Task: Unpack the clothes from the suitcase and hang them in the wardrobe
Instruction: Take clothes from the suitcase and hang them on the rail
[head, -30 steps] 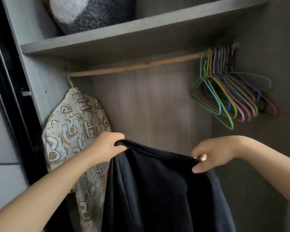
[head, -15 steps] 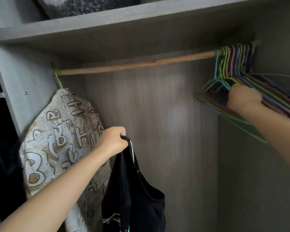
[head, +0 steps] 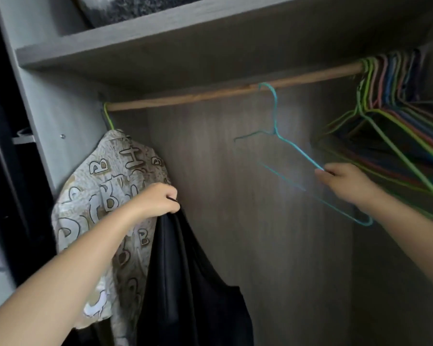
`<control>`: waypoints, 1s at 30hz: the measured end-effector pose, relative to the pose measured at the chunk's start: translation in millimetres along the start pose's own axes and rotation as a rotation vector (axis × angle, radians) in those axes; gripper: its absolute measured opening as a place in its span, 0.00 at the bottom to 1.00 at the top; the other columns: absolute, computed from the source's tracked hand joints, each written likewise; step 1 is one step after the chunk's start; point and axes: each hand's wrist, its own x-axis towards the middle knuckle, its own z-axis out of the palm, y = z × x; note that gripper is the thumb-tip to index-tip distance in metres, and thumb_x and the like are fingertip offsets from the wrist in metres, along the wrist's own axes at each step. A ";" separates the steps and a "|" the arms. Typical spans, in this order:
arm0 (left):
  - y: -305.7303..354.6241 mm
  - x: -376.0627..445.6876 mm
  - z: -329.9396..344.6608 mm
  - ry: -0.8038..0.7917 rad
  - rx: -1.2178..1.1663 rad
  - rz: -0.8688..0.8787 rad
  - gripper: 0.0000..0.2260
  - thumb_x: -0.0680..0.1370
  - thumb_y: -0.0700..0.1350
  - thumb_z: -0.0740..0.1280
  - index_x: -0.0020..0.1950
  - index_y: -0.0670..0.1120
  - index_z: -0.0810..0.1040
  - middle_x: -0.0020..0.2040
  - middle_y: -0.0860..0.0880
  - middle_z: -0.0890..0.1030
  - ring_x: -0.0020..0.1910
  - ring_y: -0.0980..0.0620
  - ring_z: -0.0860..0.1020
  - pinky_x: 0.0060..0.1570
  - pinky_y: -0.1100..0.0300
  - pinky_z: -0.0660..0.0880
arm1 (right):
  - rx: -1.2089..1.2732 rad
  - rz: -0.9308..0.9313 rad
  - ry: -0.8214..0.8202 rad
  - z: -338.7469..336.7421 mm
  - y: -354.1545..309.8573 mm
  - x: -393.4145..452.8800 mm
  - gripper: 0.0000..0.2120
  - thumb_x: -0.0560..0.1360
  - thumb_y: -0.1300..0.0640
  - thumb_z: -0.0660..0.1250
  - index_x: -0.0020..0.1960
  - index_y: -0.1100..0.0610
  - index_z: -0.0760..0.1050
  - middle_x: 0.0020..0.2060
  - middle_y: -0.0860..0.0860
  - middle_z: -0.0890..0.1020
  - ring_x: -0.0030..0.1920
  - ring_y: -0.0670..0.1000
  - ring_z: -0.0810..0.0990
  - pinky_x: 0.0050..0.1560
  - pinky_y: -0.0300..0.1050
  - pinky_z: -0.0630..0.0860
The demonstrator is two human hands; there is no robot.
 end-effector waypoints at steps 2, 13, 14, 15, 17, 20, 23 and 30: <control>-7.0 -6.6 -9.1 0.011 -0.104 -0.001 0.13 0.65 0.39 0.65 0.27 0.45 0.61 0.28 0.50 0.63 0.29 0.53 0.61 0.29 0.60 0.55 | 0.428 0.125 0.005 26.9 16.5 -12.2 0.20 0.78 0.62 0.59 0.28 0.58 0.65 0.14 0.48 0.63 0.15 0.43 0.62 0.17 0.31 0.55; -28.3 -37.7 -50.6 -0.120 -0.211 0.125 0.09 0.73 0.43 0.67 0.33 0.53 0.76 0.30 0.62 0.77 0.34 0.66 0.72 0.43 0.69 0.68 | 1.014 0.312 -0.636 121.6 -14.2 -27.9 0.19 0.65 0.42 0.64 0.36 0.60 0.71 0.15 0.49 0.60 0.12 0.42 0.54 0.18 0.25 0.53; -27.8 -42.1 -51.2 -0.148 -0.189 0.131 0.08 0.73 0.47 0.67 0.34 0.56 0.76 0.32 0.62 0.76 0.36 0.63 0.72 0.43 0.68 0.67 | 0.929 0.229 -0.603 125.0 -18.1 -23.7 0.23 0.65 0.38 0.61 0.34 0.61 0.71 0.14 0.47 0.59 0.12 0.42 0.54 0.17 0.26 0.52; -27.7 -45.4 -51.6 -0.175 -0.163 0.134 0.07 0.73 0.50 0.66 0.34 0.58 0.76 0.33 0.63 0.76 0.38 0.60 0.71 0.43 0.66 0.67 | 0.829 0.139 -0.572 125.1 -23.6 -20.8 0.20 0.75 0.47 0.62 0.31 0.62 0.71 0.14 0.46 0.59 0.13 0.41 0.54 0.15 0.28 0.52; -28.3 -50.8 -52.4 -0.205 -0.102 0.132 0.10 0.76 0.45 0.65 0.37 0.57 0.73 0.34 0.65 0.75 0.38 0.62 0.70 0.45 0.65 0.67 | 0.657 -0.030 -0.521 119.3 -31.7 -13.6 0.20 0.75 0.57 0.58 0.25 0.61 0.68 0.12 0.47 0.60 0.13 0.42 0.58 0.16 0.29 0.55; -30.5 -59.1 -52.6 -0.213 0.010 0.144 0.12 0.79 0.41 0.60 0.38 0.53 0.69 0.35 0.69 0.73 0.37 0.66 0.70 0.44 0.72 0.66 | 0.519 -0.173 -0.474 104.0 -39.3 -2.7 0.23 0.73 0.58 0.60 0.20 0.59 0.63 0.11 0.51 0.63 0.15 0.43 0.64 0.20 0.30 0.61; -28.3 -67.5 -52.4 -0.272 0.089 0.135 0.11 0.80 0.42 0.59 0.38 0.53 0.67 0.36 0.66 0.73 0.37 0.67 0.69 0.43 0.74 0.65 | 0.502 -0.189 -0.506 91.9 -42.3 8.8 0.16 0.62 0.56 0.55 0.16 0.54 0.61 0.11 0.50 0.61 0.14 0.43 0.61 0.19 0.30 0.60; -13.1 -73.6 -43.0 -0.317 0.145 0.153 0.10 0.79 0.48 0.59 0.38 0.57 0.67 0.38 0.56 0.69 0.38 0.60 0.67 0.45 0.64 0.66 | 0.434 -0.267 -0.640 79.4 -74.6 28.6 0.20 0.62 0.57 0.54 0.12 0.59 0.62 0.11 0.49 0.61 0.15 0.43 0.59 0.20 0.31 0.56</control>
